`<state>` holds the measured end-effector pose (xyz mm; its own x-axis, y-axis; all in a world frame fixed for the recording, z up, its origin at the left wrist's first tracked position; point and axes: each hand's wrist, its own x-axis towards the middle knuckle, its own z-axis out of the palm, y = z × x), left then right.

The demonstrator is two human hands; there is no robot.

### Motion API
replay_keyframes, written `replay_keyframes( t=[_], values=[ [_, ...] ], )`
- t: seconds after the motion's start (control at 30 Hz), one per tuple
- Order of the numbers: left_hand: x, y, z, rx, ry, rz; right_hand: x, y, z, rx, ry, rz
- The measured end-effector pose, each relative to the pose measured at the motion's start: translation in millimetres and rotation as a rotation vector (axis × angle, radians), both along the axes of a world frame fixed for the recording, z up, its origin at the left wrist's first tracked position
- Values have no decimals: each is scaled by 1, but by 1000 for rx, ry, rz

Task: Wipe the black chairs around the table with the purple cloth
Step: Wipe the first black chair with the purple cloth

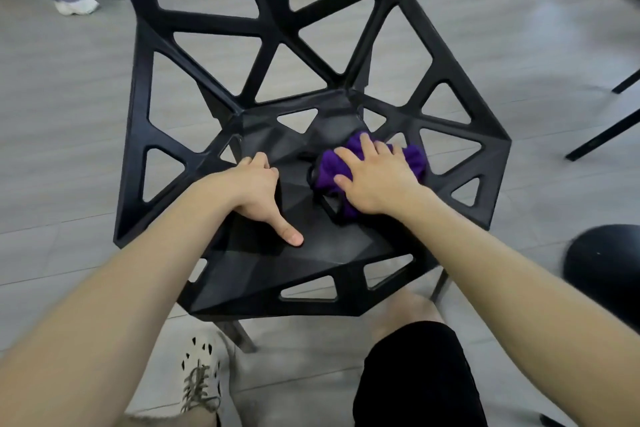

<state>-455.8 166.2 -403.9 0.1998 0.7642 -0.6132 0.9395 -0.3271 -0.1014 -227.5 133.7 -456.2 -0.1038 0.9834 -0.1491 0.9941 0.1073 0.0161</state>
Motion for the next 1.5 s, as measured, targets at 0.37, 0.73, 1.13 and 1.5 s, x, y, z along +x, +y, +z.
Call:
replay_keyframes(
  t=[0.37, 0.73, 1.13, 1.5],
  values=[
    [17, 1, 10, -17, 95, -48, -15, 48, -5, 30, 67, -18],
    [5, -7, 15, 28, 54, -166, -61, -99, -5, 363, 149, -288],
    [4, -3, 14, 80, 58, -284, -79, -127, -14, 596, 228, -447],
    [-5, -6, 13, 177, 56, -380, -104, -164, -34, 813, 380, -374]
  ],
)
